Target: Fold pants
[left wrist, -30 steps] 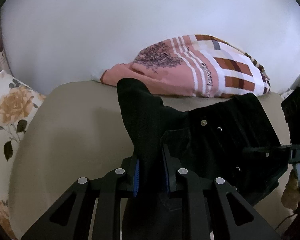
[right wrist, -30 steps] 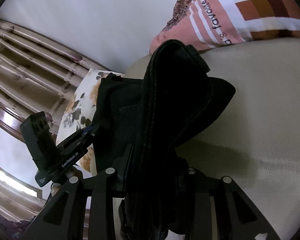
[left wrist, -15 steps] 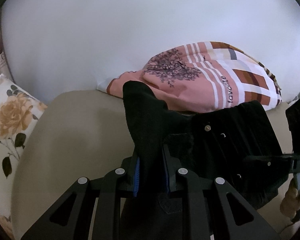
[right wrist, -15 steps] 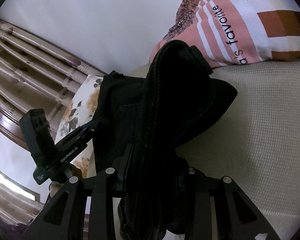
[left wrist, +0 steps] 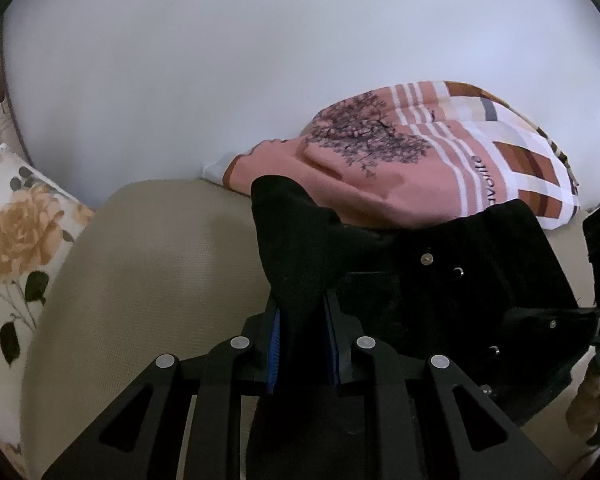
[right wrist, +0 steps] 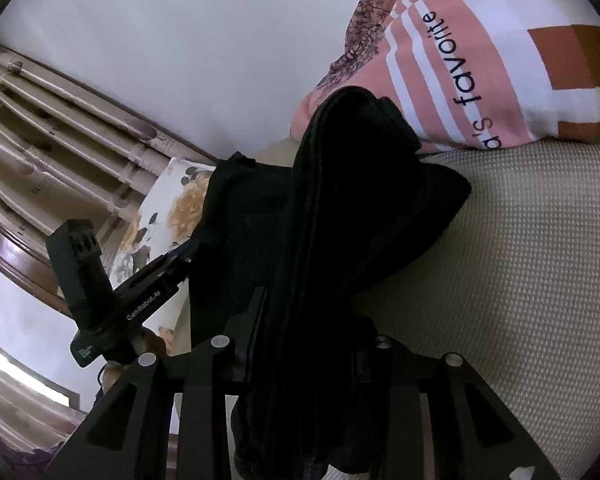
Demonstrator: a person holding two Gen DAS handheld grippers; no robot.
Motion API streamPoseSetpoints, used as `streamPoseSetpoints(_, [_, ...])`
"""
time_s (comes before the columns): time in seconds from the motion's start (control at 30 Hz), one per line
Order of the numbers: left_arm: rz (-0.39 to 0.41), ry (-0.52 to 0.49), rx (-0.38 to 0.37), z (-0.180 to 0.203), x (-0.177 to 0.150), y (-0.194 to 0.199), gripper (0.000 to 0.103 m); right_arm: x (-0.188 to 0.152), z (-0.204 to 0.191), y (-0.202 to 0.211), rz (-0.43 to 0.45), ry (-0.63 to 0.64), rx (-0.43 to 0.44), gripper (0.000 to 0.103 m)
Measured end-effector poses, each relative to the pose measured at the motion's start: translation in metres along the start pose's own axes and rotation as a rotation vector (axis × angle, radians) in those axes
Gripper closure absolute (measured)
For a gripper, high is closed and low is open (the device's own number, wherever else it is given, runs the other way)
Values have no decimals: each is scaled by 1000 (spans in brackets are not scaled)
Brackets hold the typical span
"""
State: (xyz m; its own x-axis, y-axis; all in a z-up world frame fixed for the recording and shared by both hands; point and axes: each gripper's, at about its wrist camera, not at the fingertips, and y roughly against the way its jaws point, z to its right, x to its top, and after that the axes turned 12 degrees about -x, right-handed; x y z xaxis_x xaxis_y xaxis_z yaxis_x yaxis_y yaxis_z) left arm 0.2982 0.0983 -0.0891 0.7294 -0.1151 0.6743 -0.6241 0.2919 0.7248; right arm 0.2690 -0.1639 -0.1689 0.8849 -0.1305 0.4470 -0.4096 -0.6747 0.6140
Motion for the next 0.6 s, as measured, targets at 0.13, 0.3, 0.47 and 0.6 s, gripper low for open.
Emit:
streamPoseSetpoints(0.13, [-14, 22, 10, -12, -6, -10, 83, 1, 8, 1, -3, -13, 4, 73])
streamPoseSetpoints(0.3, [-20, 22, 20, -20, -17, -15, 83, -1, 14, -2, -10, -26, 2, 73])
streamPoseSetpoints(0.47, [-11, -1, 32, -22, -23, -19, 83, -4, 26, -4, -20, -54, -7, 72])
streamPoseSetpoints(0.6, [0, 5, 31, -27, -29, -23, 81, -6, 30, -4, -11, -64, -12, 72])
